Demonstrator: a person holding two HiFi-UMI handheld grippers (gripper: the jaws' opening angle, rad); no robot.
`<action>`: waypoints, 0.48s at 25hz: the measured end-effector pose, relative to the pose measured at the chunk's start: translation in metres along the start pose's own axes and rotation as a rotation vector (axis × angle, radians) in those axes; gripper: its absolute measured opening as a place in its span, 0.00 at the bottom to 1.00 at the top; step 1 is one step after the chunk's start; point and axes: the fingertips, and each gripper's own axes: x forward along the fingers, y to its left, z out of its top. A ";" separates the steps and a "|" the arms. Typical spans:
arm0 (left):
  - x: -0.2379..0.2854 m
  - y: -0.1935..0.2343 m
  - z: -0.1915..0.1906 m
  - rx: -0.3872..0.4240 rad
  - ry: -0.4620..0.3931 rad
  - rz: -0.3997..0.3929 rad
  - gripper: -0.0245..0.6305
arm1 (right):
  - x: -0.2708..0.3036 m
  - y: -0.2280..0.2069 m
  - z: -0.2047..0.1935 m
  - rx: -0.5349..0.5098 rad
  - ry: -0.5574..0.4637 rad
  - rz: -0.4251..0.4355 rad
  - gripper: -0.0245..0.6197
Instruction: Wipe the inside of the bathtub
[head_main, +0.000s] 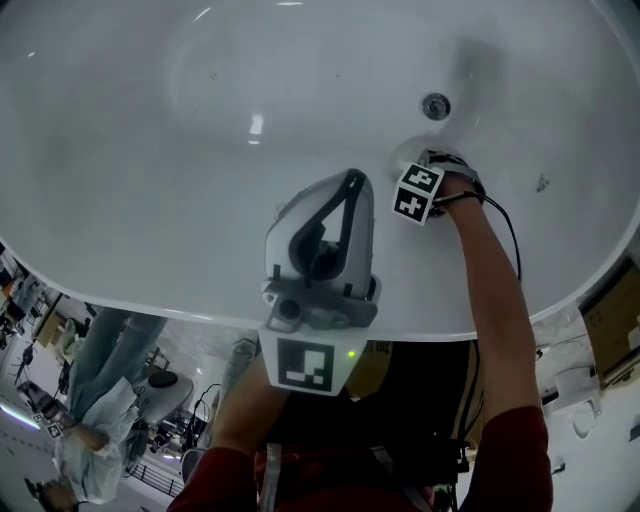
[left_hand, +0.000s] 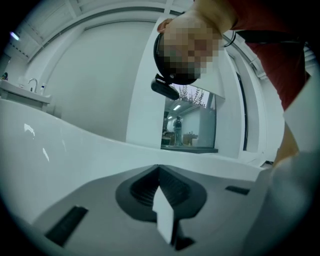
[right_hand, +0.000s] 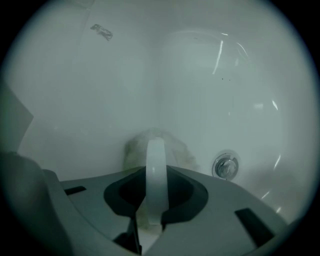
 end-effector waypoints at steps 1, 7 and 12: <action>-0.001 0.002 -0.001 -0.001 0.000 0.004 0.06 | 0.003 -0.002 0.000 0.009 0.006 0.000 0.18; -0.008 0.008 -0.003 0.007 0.003 0.015 0.06 | 0.012 -0.006 0.002 0.030 0.021 0.000 0.18; -0.014 0.010 0.005 0.005 -0.011 0.023 0.06 | 0.008 -0.008 0.001 0.036 0.034 -0.014 0.18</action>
